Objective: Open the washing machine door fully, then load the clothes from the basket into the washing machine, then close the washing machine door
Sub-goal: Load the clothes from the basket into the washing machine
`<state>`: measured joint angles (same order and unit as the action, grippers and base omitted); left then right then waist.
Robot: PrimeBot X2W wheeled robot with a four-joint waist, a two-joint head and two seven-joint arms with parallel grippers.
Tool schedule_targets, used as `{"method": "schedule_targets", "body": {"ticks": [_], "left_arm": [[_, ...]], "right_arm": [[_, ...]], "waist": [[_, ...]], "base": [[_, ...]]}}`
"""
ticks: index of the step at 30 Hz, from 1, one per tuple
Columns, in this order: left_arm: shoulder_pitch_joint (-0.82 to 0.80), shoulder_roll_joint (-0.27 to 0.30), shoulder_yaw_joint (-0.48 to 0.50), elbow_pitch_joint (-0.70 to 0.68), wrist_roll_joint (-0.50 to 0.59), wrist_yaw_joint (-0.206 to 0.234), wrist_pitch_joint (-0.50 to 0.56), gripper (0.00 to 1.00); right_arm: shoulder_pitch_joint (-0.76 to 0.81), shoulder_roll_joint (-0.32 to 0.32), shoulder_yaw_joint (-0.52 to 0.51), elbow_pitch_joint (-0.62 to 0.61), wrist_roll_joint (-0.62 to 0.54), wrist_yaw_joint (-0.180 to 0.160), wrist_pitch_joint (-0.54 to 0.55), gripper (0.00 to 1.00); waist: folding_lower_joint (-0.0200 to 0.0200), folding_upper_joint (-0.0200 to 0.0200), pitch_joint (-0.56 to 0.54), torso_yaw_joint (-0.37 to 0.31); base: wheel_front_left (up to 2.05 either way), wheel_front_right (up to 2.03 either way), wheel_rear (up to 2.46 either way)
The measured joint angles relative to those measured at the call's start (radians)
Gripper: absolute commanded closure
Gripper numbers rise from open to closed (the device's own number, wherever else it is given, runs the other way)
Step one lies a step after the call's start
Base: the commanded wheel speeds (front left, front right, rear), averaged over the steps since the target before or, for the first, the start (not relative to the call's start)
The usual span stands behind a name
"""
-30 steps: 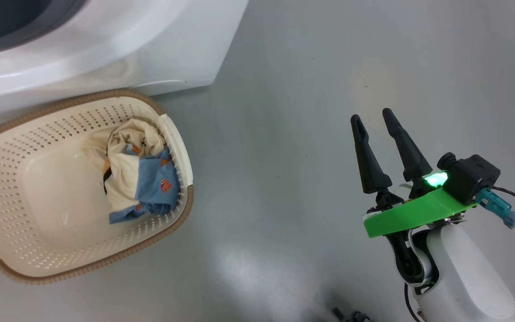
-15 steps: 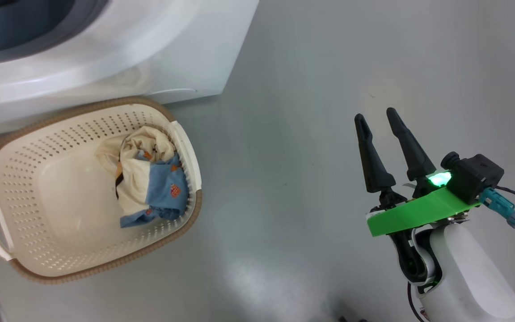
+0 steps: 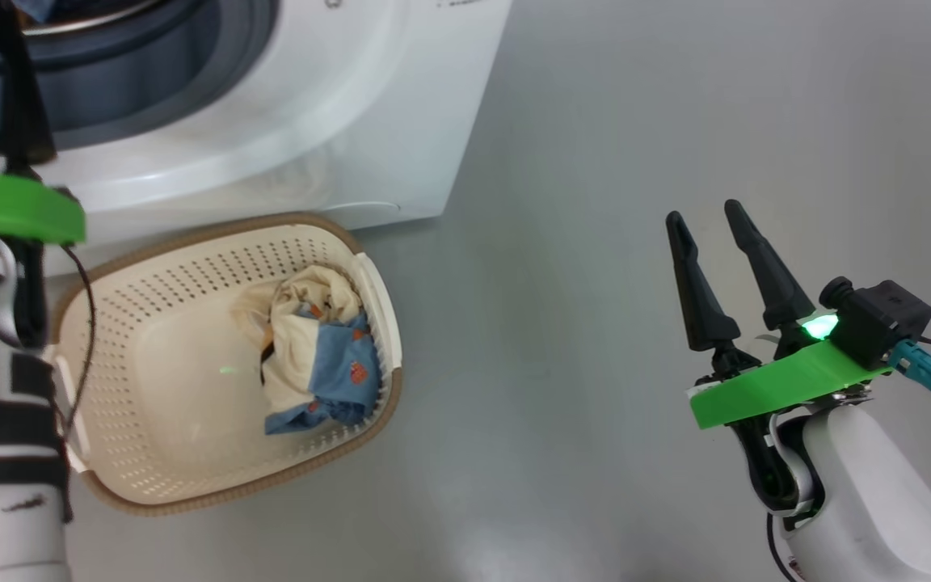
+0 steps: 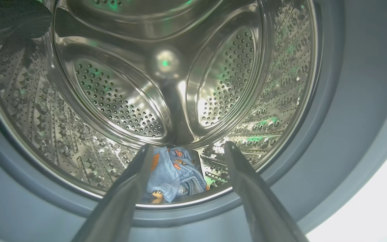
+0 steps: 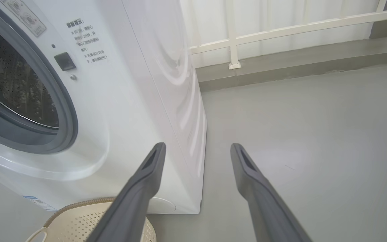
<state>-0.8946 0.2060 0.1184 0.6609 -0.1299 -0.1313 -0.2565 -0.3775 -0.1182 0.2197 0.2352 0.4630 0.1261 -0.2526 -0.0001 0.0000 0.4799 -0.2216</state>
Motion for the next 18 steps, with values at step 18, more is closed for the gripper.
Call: {"method": "schedule_targets", "body": {"ticks": [18], "left_arm": [[0.303, -0.079, 0.023, -0.127, 0.01, 0.0, 0.0, 0.0]], "right_arm": [[0.074, -0.067, -0.006, 0.025, 0.0, 0.0, 0.0, 0.0]], "waist": [[0.0, 0.0001, -0.157, 0.082]], "base": [[0.0, 0.0, 0.0]]}}
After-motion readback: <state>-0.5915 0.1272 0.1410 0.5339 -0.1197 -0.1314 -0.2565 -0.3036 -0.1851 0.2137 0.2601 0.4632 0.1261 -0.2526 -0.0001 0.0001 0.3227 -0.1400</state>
